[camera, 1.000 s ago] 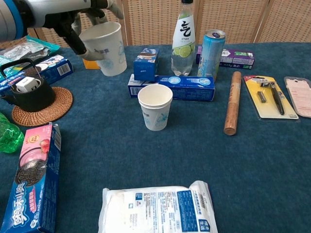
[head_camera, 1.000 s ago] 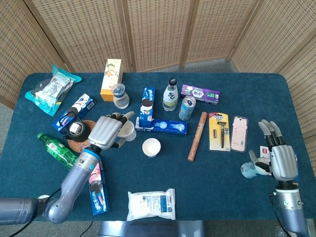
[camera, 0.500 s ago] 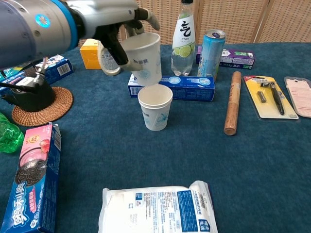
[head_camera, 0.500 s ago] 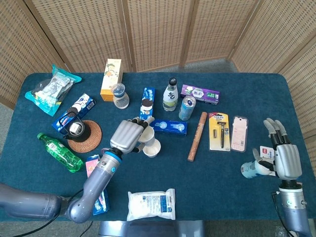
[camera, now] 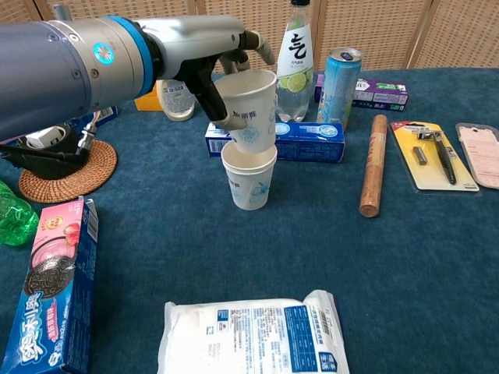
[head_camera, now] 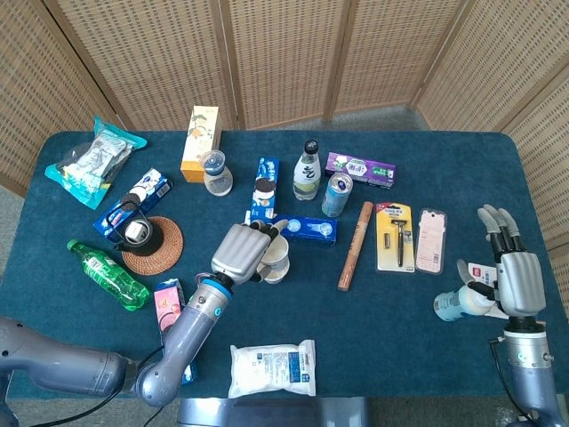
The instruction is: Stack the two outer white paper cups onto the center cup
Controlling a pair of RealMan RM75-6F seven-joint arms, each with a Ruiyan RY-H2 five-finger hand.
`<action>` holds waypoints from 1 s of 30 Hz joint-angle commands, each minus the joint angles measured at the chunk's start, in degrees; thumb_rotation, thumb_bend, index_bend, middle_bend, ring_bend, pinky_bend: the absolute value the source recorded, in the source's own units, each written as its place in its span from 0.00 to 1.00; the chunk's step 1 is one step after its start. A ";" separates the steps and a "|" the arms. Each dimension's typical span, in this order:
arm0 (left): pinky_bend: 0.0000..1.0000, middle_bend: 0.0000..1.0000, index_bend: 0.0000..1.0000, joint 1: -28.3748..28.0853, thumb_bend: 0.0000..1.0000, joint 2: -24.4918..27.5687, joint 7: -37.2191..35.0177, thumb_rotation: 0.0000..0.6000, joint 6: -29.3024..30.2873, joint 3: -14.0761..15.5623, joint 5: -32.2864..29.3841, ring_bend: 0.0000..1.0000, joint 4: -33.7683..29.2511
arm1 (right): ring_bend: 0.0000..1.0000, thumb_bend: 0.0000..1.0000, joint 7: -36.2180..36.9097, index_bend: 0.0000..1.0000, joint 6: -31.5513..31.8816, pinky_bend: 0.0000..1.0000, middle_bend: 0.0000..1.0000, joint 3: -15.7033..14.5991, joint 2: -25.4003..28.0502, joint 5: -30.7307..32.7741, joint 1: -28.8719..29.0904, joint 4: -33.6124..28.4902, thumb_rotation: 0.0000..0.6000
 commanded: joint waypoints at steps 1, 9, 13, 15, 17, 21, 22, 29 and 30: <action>0.51 0.37 0.13 -0.10 0.35 -0.20 -0.02 1.00 -0.10 0.31 -0.08 0.29 0.29 | 0.00 0.38 -0.02 0.04 0.03 0.35 0.02 -0.09 -0.05 -0.11 0.00 0.04 1.00; 0.51 0.37 0.13 -0.60 0.34 -1.29 -0.08 1.00 -0.69 1.08 -0.41 0.29 2.07 | 0.00 0.38 -0.30 0.04 1.86 0.35 0.02 -1.30 0.28 -1.29 -1.33 -0.79 1.00; 0.50 0.36 0.13 -0.93 0.34 -1.84 0.38 1.00 -0.79 1.44 -0.76 0.28 2.62 | 0.00 0.38 -0.30 0.04 2.02 0.35 0.02 -1.32 0.49 -1.30 -1.52 -1.13 1.00; 0.50 0.35 0.13 -1.10 0.35 -2.21 0.58 1.00 -0.86 1.59 -1.05 0.27 2.97 | 0.00 0.38 -0.31 0.04 1.97 0.35 0.02 -1.28 0.53 -1.27 -1.50 -1.18 1.00; 0.49 0.33 0.12 -1.24 0.35 -2.44 0.89 1.00 -0.85 1.77 -1.31 0.25 3.22 | 0.00 0.39 -0.33 0.04 1.80 0.35 0.02 -1.16 0.54 -1.17 -1.39 -1.14 1.00; 0.42 0.10 0.06 -1.58 0.34 -2.53 1.59 1.00 -1.34 1.99 -2.62 0.08 3.26 | 0.00 0.38 -0.20 0.04 0.99 0.35 0.02 -0.69 0.40 -0.70 -0.81 -0.73 1.00; 0.39 0.04 0.04 -1.64 0.34 -2.49 1.56 1.00 -1.48 1.95 -2.79 0.03 3.24 | 0.00 0.38 -0.15 0.04 0.86 0.35 0.02 -0.62 0.36 -0.63 -0.72 -0.64 1.00; 0.34 0.00 0.00 -1.58 0.34 -2.06 0.66 1.00 -2.14 2.07 -2.69 0.00 2.90 | 0.00 0.39 -0.24 0.04 1.62 0.35 0.02 -1.04 0.52 -1.12 -1.23 -0.93 1.00; 0.34 0.00 0.00 -1.51 0.34 -1.91 0.46 1.00 -2.12 2.07 -2.48 0.00 2.71 | 0.00 0.38 -0.26 0.04 1.57 0.35 0.02 -1.03 0.53 -1.14 -1.20 -0.95 1.00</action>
